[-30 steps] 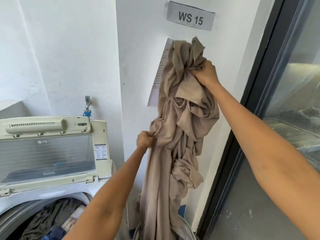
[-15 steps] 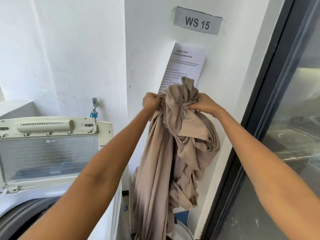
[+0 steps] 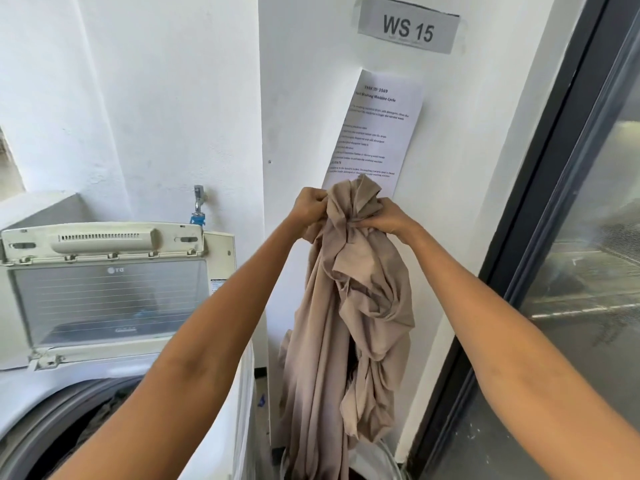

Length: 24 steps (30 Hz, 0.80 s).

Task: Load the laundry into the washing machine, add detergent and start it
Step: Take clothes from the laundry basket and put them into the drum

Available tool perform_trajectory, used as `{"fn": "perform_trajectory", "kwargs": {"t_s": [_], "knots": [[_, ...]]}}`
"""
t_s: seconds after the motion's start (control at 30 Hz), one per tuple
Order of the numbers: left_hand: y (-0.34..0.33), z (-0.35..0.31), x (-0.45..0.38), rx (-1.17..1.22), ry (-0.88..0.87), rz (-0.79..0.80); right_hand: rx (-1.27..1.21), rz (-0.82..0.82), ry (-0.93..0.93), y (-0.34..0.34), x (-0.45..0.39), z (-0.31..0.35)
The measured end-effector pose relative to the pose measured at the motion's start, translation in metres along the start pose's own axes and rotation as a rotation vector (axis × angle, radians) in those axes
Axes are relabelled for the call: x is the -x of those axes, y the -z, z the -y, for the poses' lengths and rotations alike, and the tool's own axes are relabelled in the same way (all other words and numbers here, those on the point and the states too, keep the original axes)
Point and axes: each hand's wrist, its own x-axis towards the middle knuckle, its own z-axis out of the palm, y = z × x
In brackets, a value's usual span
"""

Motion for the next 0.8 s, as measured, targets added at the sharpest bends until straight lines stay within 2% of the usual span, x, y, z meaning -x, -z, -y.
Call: {"fn": "perform_trajectory", "kwargs": {"t_s": [0.13, 0.23, 0.3, 0.4, 0.43, 0.57, 0.67, 0.8], "knots": [[0.015, 0.021, 0.022, 0.171, -0.006, -0.057, 0.104, -0.248, 0.034, 0.004, -0.009, 0.021], [0.021, 0.058, 0.043, 0.279, 0.117, -0.085, 0.039, -0.369, 0.11, 0.02, -0.011, 0.046], [0.015, 0.089, 0.057, 0.193, 0.223, -0.043, 0.03, -0.426, 0.149, 0.03, -0.011, 0.06], [-0.009, 0.123, 0.076, 0.036, 0.349, 0.163, 0.054, -0.466, 0.159, 0.038, -0.014, 0.07], [-0.017, 0.131, 0.078, -0.02, 0.357, 0.177, 0.061, -0.473, 0.151, 0.04, -0.015, 0.069], [-0.033, 0.141, 0.072, -0.188, 0.423, -0.029, 0.035, -0.466, 0.139, 0.043, -0.01, 0.053], [-0.02, 0.13, 0.054, -0.111, 0.426, -0.21, -0.028, -0.388, 0.12, 0.056, -0.005, 0.031], [0.012, 0.094, 0.013, 0.029, 0.314, -0.336, -0.053, -0.239, 0.066, 0.067, 0.008, 0.001]]}}
